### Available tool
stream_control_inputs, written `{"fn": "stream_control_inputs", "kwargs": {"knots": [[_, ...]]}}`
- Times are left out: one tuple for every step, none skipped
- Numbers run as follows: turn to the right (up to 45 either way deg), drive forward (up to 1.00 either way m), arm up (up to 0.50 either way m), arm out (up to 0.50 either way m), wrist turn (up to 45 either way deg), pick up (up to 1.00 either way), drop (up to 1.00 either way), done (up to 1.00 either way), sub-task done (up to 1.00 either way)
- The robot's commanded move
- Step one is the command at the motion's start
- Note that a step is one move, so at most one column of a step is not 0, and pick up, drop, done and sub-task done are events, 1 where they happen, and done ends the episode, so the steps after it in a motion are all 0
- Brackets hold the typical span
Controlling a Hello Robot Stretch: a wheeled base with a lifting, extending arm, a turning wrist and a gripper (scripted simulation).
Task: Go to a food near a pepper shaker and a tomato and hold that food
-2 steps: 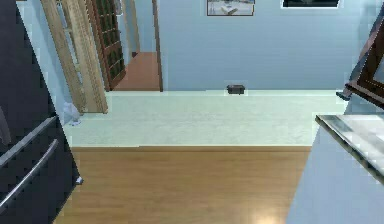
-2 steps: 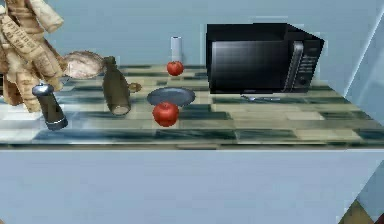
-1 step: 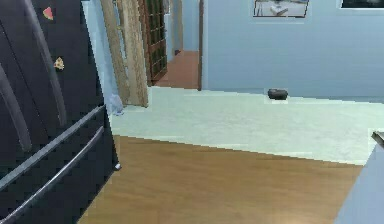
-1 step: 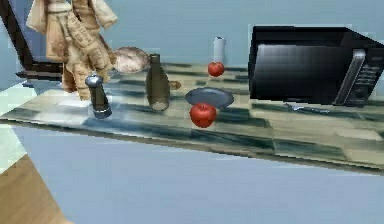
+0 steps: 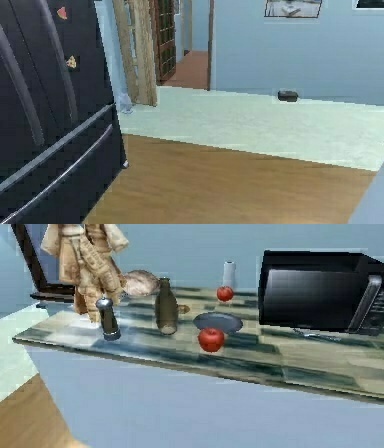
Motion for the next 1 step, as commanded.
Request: {"fn": "stream_control_inputs", "kwargs": {"knots": [[45.0,0.0,0.0,0.0,0.0,0.0,0.0,0.0,0.0]]}}
